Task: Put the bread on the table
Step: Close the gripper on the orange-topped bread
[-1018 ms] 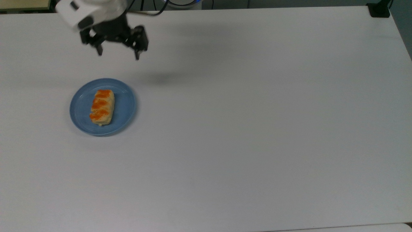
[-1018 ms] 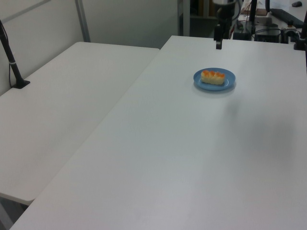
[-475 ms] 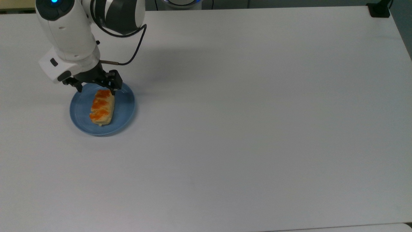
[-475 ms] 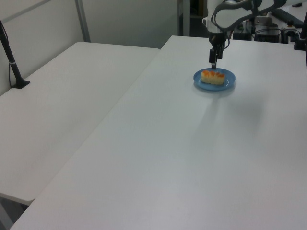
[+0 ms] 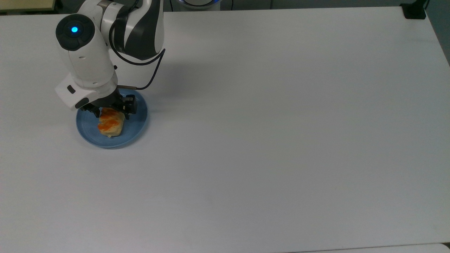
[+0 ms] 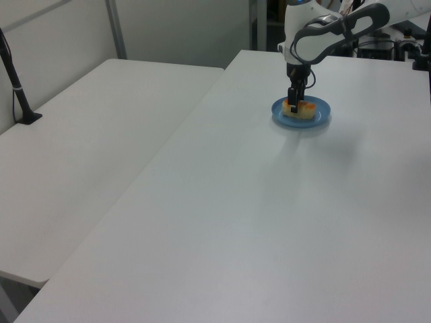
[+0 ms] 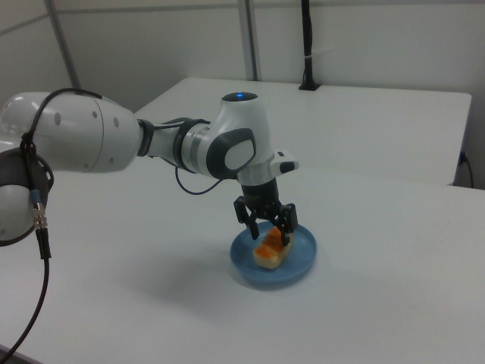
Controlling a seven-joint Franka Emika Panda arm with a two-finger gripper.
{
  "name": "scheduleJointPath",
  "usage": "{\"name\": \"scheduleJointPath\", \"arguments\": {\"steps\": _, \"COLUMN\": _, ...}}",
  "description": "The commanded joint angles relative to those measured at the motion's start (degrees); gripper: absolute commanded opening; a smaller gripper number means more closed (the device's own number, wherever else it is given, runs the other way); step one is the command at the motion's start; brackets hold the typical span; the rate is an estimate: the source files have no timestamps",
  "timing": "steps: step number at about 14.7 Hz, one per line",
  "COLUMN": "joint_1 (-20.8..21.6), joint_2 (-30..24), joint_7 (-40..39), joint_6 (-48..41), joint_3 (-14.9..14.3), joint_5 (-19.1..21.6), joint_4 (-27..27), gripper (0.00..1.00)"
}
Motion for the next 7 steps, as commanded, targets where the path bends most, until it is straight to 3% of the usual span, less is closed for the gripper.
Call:
{"name": "scheduleJointPath", "arguments": {"steps": 1, "joint_1": -0.62, "joint_2": 0.24, "joint_7": -1.24, "joint_6": 0.53, "joint_3": 0.03, "joint_5": -0.94, "joint_4": 0.28, "gripper": 0.75}}
{"name": "scheduleJointPath", "arguments": {"steps": 5, "joint_1": -0.54, "joint_2": 0.42, "joint_7": -1.24, "joint_6": 0.53, "joint_3": -0.05, "joint_5": -1.12, "joint_4": -0.24, "gripper": 0.66}}
{"name": "scheduleJointPath", "arguments": {"steps": 7, "joint_1": -0.36, "joint_2": 0.42, "joint_7": -1.24, "joint_6": 0.62, "joint_3": -0.05, "joint_5": -1.21, "joint_4": -0.51, "gripper": 0.55}}
